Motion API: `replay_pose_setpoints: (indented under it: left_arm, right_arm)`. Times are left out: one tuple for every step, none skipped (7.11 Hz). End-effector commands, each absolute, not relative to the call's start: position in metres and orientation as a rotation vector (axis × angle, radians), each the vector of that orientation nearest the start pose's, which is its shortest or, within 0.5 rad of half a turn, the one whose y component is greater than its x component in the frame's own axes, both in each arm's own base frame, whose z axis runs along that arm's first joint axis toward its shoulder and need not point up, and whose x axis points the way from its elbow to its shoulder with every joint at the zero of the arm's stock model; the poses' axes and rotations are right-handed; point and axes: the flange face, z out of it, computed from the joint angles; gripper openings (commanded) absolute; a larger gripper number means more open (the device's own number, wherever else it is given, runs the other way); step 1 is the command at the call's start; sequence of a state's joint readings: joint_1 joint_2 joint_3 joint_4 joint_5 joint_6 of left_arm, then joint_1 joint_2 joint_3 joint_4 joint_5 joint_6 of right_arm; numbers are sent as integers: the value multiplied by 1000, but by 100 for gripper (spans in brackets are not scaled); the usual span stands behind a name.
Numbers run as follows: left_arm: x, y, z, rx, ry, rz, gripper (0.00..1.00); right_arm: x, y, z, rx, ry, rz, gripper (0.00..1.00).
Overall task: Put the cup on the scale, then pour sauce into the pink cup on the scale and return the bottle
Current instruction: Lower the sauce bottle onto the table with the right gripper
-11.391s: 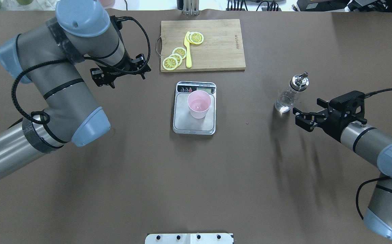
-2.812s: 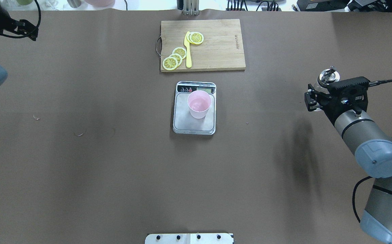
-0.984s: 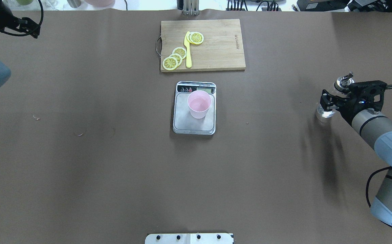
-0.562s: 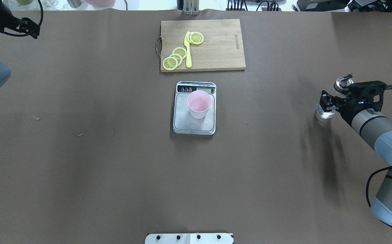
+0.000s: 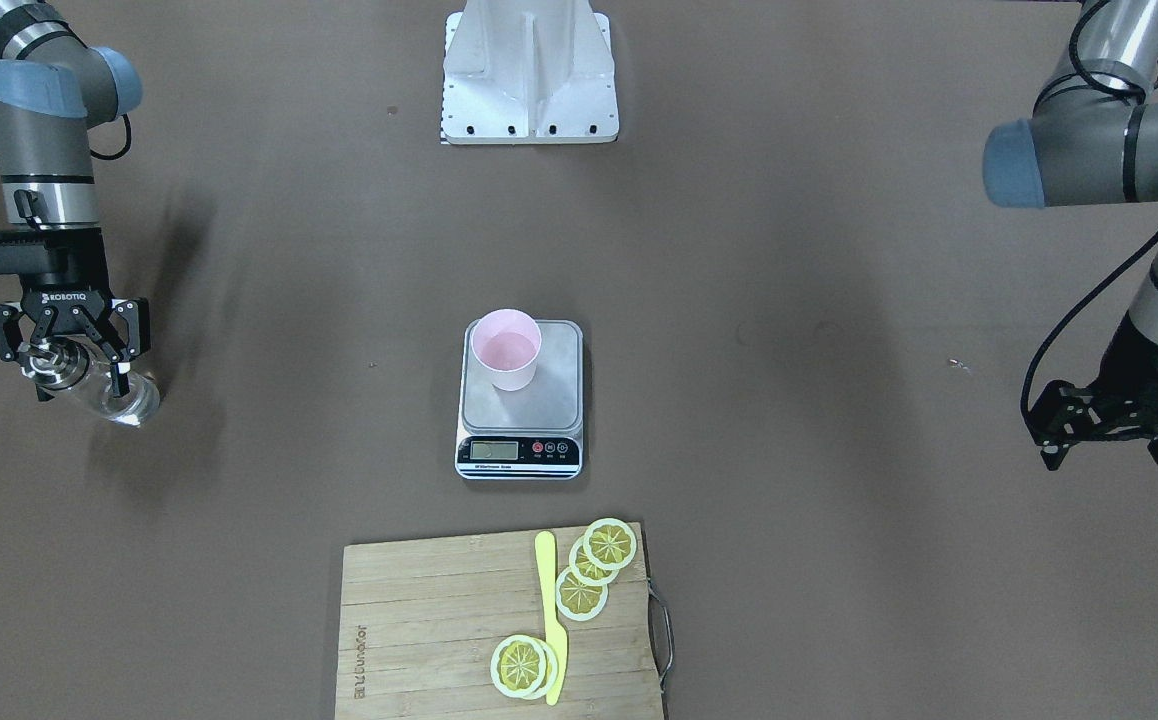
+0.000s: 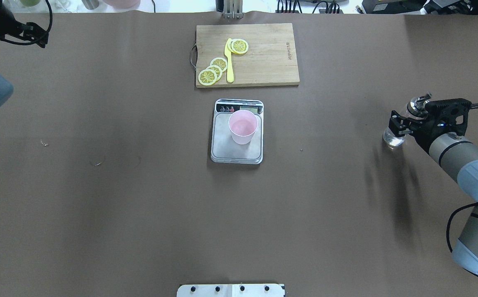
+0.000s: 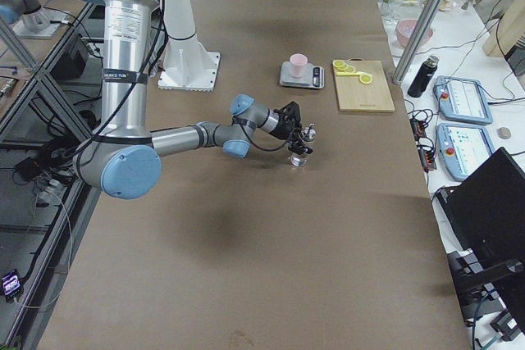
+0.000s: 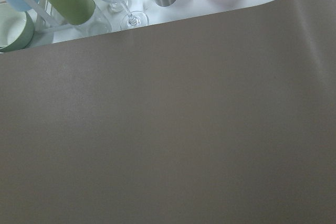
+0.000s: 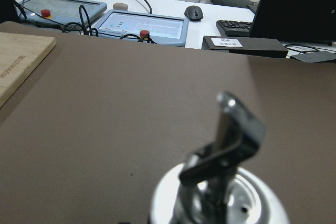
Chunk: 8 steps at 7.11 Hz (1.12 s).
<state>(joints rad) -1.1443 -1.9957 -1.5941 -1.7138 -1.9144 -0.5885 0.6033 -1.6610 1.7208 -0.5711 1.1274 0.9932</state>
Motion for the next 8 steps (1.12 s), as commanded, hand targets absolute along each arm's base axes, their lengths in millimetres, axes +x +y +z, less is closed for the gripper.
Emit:
replay_pose_setpoints:
  left_arm:
    - [184, -647, 407, 343, 570, -49, 98]
    - [184, -647, 407, 344, 571, -49, 98]
    - [184, -647, 407, 344, 571, -49, 98]
    - [184, -646, 408, 343, 570, -49, 98]
    - [184, -647, 408, 351, 555, -55, 98]
    - [184, -647, 409, 351, 552, -55, 98]
    - [184, -647, 409, 351, 552, -53, 98]
    - [184, -646, 413, 346, 551, -53, 98]
  right_arm:
    - [-283, -409, 515, 910, -659, 282, 100]
    - [-270, -399, 511, 905, -667, 284, 100]
    - [-257, -387, 512, 882, -678, 276, 100]
    - [-250, -378, 508, 847, -717, 299, 100]
    - [-245, -372, 502, 822, -748, 297, 100]
    - [-237, -363, 484, 799, -789, 277, 100]
    - [-219, -359, 476, 755, -825, 246, 100]
    - [-180, -378, 475, 703, -861, 222, 100]
